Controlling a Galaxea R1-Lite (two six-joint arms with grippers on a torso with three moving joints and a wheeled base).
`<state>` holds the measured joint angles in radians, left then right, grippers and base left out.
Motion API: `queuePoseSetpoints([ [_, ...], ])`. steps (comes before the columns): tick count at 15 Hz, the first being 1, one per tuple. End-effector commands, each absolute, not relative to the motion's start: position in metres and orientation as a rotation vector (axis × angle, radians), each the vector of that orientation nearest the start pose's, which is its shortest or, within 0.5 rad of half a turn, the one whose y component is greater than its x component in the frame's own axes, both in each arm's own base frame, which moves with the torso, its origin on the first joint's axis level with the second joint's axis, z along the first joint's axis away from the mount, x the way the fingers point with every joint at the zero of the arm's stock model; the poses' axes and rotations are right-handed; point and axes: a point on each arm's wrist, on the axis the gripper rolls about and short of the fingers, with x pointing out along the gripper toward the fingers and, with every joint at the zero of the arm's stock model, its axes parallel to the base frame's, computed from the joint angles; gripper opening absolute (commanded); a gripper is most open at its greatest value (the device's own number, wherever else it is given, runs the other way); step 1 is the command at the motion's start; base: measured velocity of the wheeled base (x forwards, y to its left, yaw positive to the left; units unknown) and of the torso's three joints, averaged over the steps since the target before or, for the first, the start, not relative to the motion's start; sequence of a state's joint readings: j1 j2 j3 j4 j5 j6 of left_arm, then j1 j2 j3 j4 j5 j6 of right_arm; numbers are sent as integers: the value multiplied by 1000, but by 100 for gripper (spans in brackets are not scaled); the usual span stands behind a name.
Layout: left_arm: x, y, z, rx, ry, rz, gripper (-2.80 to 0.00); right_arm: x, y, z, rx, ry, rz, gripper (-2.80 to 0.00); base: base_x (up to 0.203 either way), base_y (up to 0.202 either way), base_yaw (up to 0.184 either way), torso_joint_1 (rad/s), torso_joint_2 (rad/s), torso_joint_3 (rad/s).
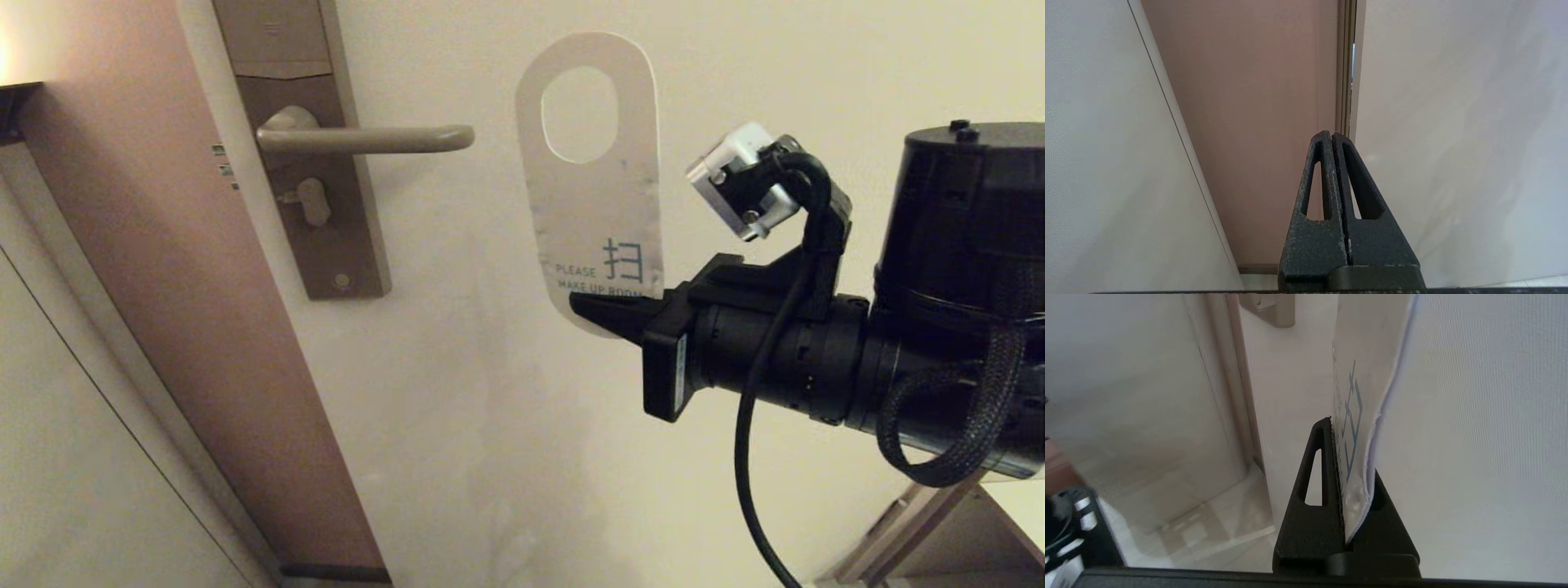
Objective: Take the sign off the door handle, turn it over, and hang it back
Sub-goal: Hang the sign back with the other side facing out
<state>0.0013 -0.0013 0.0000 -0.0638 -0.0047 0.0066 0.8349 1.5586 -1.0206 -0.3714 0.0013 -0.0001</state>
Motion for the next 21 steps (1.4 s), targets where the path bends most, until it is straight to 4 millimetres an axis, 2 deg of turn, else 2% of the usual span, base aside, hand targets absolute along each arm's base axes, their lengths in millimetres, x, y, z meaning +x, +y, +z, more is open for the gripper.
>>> queuePoseSetpoints([
  [1, -23, 0, 82, 7, -64, -3, -280, 193, 223, 256, -79, 159, 825, -280, 0, 0, 0, 0, 0, 0],
  [8, -23, 0, 82, 6, -64, -3, -280, 199, 245, 251, -109, 158, 645, -280, 0, 0, 0, 0, 0, 0],
  [12, -23, 0, 82, 6, -64, -3, -280, 207, 256, 253, -108, 140, 563, -280, 0, 0, 0, 0, 0, 0],
  [21, -23, 0, 82, 8, -64, -3, -280, 208, 291, 258, -91, 94, 427, -280, 0, 0, 0, 0, 0, 0],
])
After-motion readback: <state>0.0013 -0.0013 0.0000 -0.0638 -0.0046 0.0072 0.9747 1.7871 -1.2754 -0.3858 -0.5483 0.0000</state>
